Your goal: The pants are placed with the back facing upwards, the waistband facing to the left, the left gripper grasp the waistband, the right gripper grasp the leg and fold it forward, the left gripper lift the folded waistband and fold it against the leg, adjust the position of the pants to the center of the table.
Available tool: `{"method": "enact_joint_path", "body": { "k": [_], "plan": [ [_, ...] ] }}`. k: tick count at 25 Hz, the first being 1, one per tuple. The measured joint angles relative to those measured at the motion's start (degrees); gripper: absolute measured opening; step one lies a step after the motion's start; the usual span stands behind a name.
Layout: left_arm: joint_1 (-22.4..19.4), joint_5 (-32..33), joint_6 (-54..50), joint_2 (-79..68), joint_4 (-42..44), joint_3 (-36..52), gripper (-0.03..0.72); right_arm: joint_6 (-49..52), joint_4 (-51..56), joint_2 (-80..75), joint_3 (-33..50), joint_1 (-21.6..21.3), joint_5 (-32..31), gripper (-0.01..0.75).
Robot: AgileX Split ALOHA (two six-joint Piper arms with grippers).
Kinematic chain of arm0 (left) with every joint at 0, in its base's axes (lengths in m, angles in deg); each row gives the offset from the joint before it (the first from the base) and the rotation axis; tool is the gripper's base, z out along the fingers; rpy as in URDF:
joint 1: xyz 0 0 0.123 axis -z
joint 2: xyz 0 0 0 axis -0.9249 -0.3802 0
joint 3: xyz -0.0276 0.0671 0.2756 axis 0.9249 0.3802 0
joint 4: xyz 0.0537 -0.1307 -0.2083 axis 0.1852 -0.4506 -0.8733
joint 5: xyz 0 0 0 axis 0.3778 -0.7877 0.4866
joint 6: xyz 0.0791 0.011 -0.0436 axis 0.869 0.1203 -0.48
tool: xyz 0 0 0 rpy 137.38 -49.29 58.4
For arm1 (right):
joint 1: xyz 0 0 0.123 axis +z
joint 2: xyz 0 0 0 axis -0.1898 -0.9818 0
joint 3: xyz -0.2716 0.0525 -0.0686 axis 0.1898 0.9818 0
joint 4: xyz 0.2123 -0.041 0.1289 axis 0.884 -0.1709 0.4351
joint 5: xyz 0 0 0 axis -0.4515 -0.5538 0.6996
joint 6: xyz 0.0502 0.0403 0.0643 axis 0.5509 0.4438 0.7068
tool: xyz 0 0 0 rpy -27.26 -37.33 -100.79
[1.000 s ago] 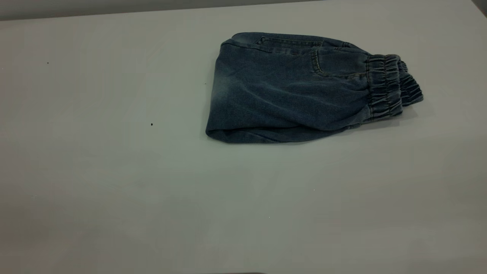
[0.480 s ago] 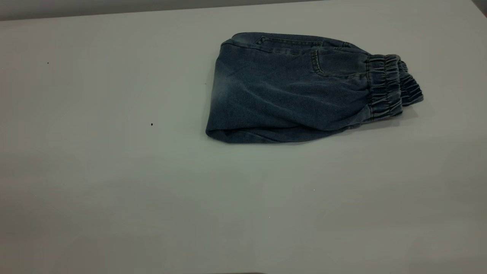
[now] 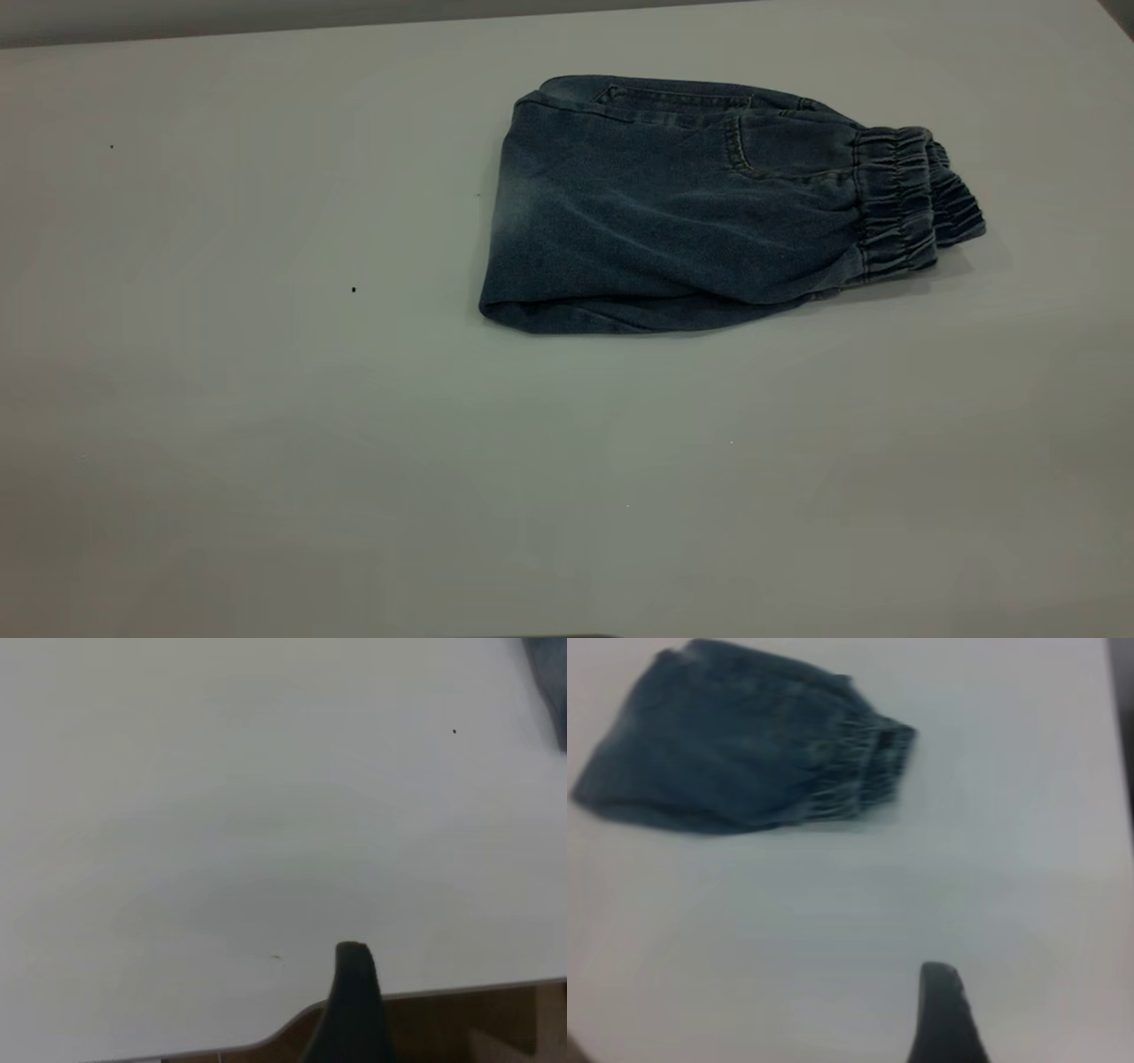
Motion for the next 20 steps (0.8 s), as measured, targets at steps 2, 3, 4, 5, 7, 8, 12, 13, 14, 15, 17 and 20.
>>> {"method": "enact_joint_path", "body": {
  "k": [2, 3, 4, 5, 7, 8, 12, 13, 14, 15, 17, 20],
  "plan": [
    [0.00, 0.00, 0.00, 0.00, 0.00, 0.00, 0.535, 3.56, -2.70, 0.00, 0.00, 0.00, 0.05, 0.388],
    [0.00, 0.00, 0.00, 0.00, 0.00, 0.00, 0.535, 4.78, -3.61, 0.00, 0.00, 0.00, 0.13, 0.388],
    [0.00, 0.00, 0.00, 0.00, 0.00, 0.00, 0.535, 5.93, -4.54, 0.00, 0.00, 0.00, 0.18, 0.388],
    [0.00, 0.00, 0.00, 0.00, 0.00, 0.00, 0.535, 6.59, -5.10, 0.00, 0.00, 0.00, 0.24, 0.388],
    [0.00, 0.00, 0.00, 0.00, 0.00, 0.00, 0.535, 7.38, -5.52, 0.00, 0.00, 0.00, 0.30, 0.388],
    [0.00, 0.00, 0.00, 0.00, 0.00, 0.00, 0.535, 7.50, -5.59, 0.00, 0.00, 0.00, 0.34, 0.388],
    [0.00, 0.00, 0.00, 0.00, 0.00, 0.00, 0.535, 7.73, -5.70, 0.00, 0.00, 1.61, 0.34, 0.388],
    [0.00, 0.00, 0.00, 0.00, 0.00, 0.00, 0.535, 7.80, -5.70, 0.00, 0.00, 2.47, 0.36, 0.388],
    [0.00, 0.00, 0.00, 0.00, 0.00, 0.00, 0.535, 7.85, -5.70, 0.00, 0.00, 3.55, 0.36, 0.388],
    [0.00, 0.00, 0.00, 0.00, 0.00, 0.00, 0.535, 8.02, -5.87, 0.00, 0.00, 4.65, 0.36, 0.388],
    [0.00, 0.00, 0.00, 0.00, 0.00, 0.00, 0.535, 8.53, -6.35, 0.00, 0.00, 6.91, 0.36, 0.388],
    [0.00, 0.00, 0.00, 0.00, 0.00, 0.00, 0.535, 8.90, -7.53, 0.00, 0.00, 9.60, 0.36, 0.388]
  ]
}}
